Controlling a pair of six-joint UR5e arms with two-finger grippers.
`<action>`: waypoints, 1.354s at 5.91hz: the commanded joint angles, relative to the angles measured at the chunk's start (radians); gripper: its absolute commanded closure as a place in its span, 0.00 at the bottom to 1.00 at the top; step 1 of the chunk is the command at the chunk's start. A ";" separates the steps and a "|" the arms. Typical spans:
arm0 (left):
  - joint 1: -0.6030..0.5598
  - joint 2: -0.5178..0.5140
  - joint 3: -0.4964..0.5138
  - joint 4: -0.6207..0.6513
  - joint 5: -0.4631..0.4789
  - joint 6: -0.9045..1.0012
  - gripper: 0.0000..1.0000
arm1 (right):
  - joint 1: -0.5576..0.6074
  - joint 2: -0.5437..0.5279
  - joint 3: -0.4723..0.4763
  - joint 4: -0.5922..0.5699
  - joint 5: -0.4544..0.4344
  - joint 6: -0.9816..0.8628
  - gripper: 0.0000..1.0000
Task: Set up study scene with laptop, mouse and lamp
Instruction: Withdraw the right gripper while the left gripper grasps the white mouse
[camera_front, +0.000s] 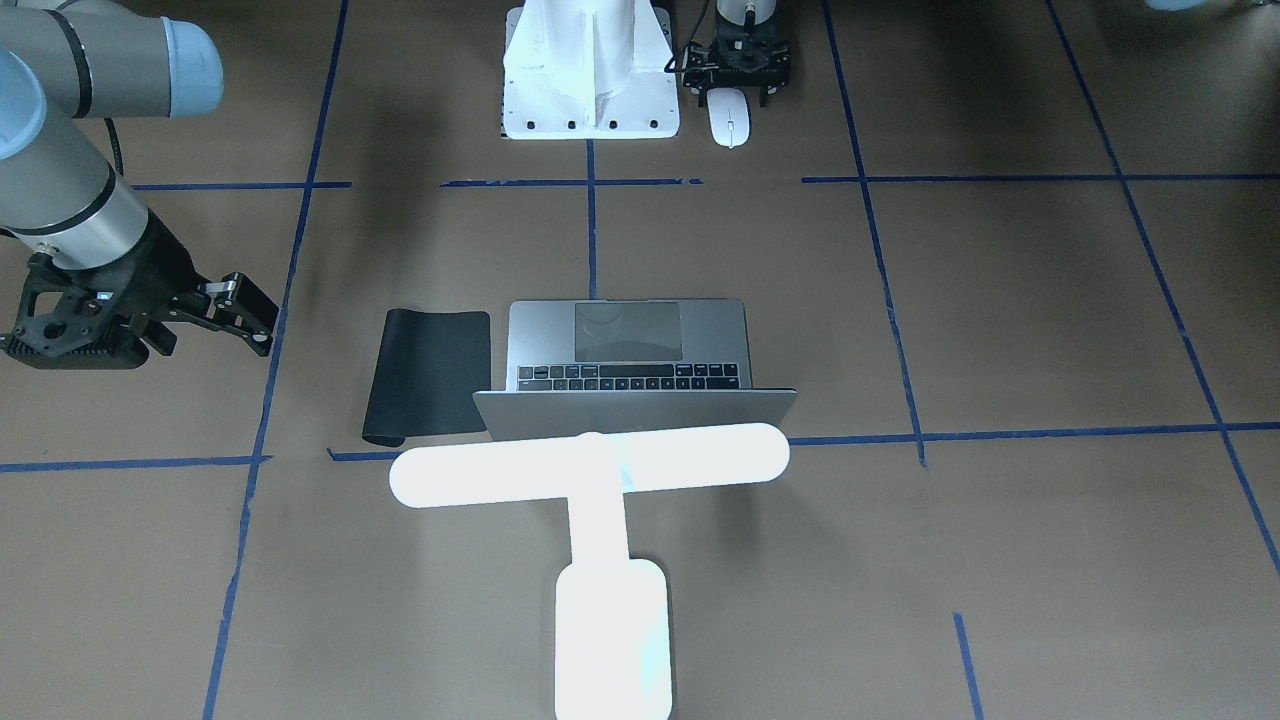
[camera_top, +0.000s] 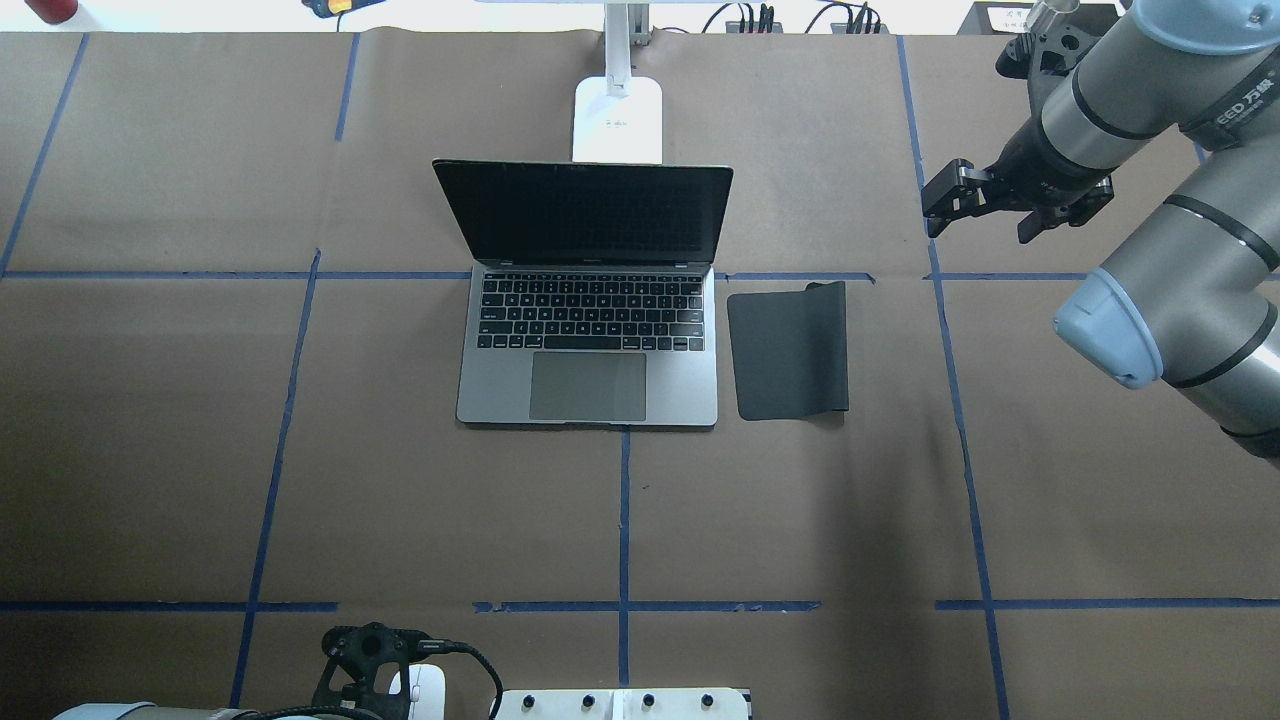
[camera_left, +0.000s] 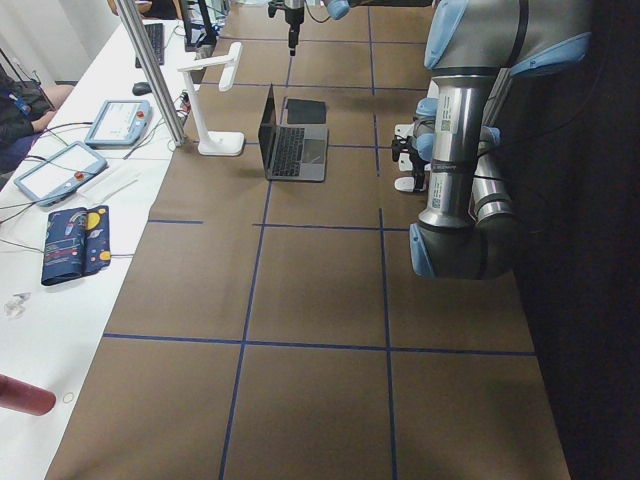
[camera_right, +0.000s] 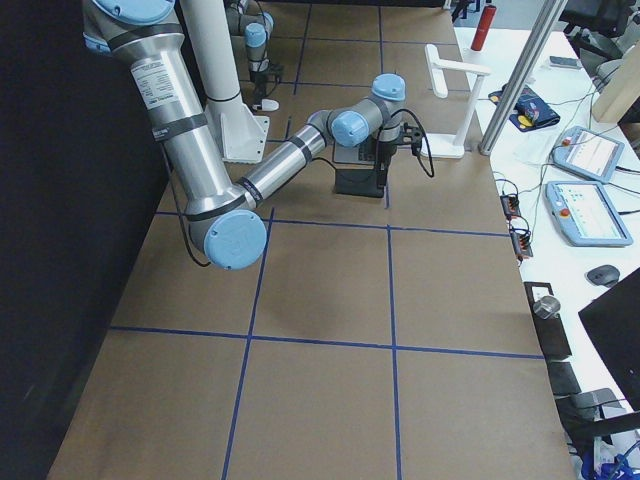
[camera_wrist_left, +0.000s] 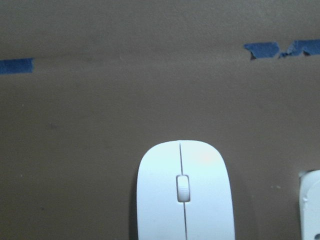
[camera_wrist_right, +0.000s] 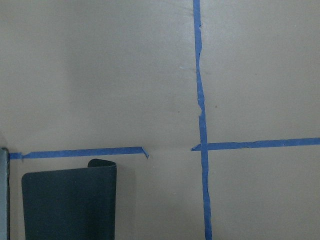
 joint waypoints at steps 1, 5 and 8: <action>-0.003 -0.006 0.012 0.000 0.001 0.004 0.00 | 0.000 -0.002 -0.001 0.000 0.000 0.000 0.00; -0.039 -0.014 0.017 -0.008 0.001 0.007 0.00 | 0.000 -0.009 0.000 0.002 -0.002 -0.008 0.00; -0.051 -0.017 0.020 -0.032 -0.001 0.008 0.53 | 0.000 -0.009 0.000 0.002 -0.002 -0.011 0.00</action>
